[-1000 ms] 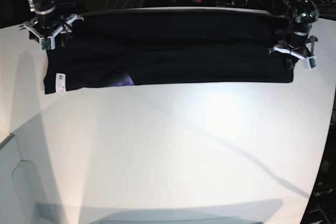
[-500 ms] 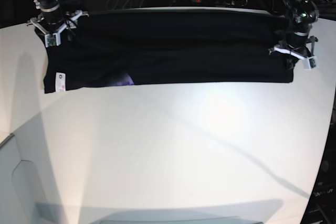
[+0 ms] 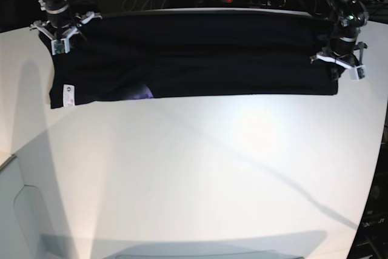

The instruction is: Fold the T-shirt properly

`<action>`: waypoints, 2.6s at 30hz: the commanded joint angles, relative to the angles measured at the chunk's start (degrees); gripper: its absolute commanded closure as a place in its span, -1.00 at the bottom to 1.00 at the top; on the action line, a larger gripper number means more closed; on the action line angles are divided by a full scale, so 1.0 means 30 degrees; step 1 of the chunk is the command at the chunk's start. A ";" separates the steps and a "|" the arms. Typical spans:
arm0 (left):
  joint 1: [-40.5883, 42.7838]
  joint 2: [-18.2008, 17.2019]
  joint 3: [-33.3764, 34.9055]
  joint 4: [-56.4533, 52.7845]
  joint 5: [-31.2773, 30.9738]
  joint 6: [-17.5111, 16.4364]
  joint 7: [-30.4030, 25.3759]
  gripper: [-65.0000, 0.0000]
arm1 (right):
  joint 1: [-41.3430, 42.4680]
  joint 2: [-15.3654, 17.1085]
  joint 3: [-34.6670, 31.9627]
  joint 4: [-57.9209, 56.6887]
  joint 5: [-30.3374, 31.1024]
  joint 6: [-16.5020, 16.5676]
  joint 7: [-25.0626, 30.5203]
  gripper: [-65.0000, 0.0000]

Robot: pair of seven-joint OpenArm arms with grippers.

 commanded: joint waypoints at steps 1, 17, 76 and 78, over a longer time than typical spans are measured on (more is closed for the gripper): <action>-0.0007 -0.0228 -0.0111 0.0439 -0.0110 0.0037 -0.0449 1.00 | -0.0128 0.0100 0.0066 0.0694 0.0216 -0.0018 0.0400 1.00; -0.0094 -0.0257 -0.0111 0.0409 -0.0169 0.0037 -0.0449 1.00 | -0.1711 0.0100 -0.0256 0.1778 0.1270 -0.0018 0.0371 0.91; -0.0124 -0.0228 -0.0111 0.0351 -0.0169 0.0037 -0.0449 1.00 | -0.1506 0.0100 -0.0432 0.1603 0.1270 -0.0018 0.0429 1.00; -0.0094 -0.0228 -0.0111 0.0351 -0.0169 0.0037 -0.0449 1.00 | -0.1476 0.0100 -0.0432 0.1222 0.1270 -0.0018 0.0429 0.99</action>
